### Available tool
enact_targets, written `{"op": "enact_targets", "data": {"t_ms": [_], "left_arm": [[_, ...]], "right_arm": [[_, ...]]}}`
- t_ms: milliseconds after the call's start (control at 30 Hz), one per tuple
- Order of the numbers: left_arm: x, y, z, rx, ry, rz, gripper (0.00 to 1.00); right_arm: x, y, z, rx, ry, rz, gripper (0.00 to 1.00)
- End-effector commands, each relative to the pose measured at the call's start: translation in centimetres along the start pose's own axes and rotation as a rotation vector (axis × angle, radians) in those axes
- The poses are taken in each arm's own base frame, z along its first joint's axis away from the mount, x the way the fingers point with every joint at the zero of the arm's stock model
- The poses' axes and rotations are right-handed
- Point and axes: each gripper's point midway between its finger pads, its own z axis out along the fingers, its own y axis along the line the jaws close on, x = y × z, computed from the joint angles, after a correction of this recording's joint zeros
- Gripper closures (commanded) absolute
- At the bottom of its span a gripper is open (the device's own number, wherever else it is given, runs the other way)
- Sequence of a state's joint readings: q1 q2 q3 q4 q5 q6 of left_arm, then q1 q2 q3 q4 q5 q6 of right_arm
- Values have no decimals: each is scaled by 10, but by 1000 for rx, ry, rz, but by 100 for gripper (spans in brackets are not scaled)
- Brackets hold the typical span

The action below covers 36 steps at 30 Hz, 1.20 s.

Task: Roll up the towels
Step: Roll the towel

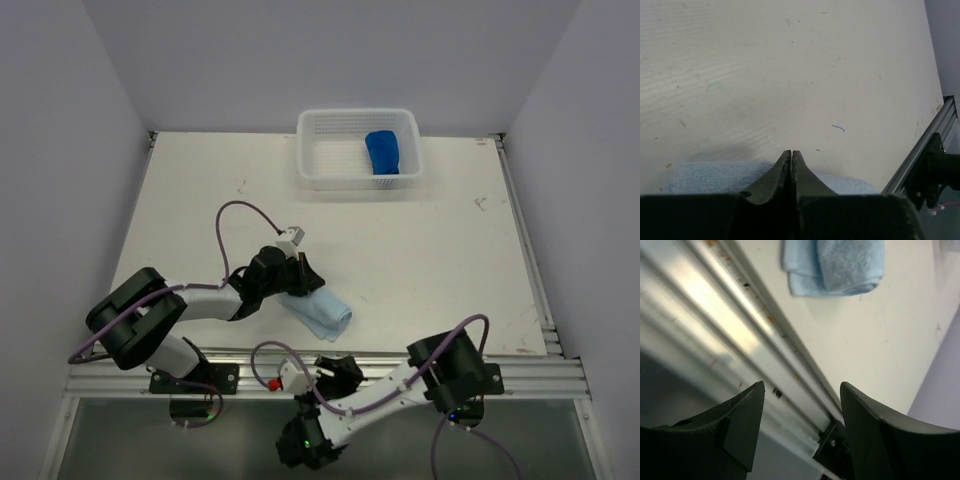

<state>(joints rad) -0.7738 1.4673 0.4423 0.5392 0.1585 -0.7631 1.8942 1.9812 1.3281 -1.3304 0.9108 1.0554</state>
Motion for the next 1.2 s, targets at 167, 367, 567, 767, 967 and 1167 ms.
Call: {"op": "enact_targets", "data": {"t_ms": [167,367,567,767,967,1167], "left_arm": [[8,23,0,-62,15,13,93],[6,22,-4,-55,3,6,93],[9,22,-12,-47,-16,0,93],[12,24,-19,-25,-41,-2,93],[12,22,-22,-9,-53,10,93],[13,20,-21,1,-47,15,93]], "right_arm": [[18,-10,-49,-170,-7,37,35],[-3,-33,-59,-194,-106,163,35],[-39,-68,-75,-460,-320,522,35],[-52,-108,-62,-725,-465,812,34],[-58,-92,-28,-607,-312,627,31],[-63,-73,30,-594,-154,683,27]]}}
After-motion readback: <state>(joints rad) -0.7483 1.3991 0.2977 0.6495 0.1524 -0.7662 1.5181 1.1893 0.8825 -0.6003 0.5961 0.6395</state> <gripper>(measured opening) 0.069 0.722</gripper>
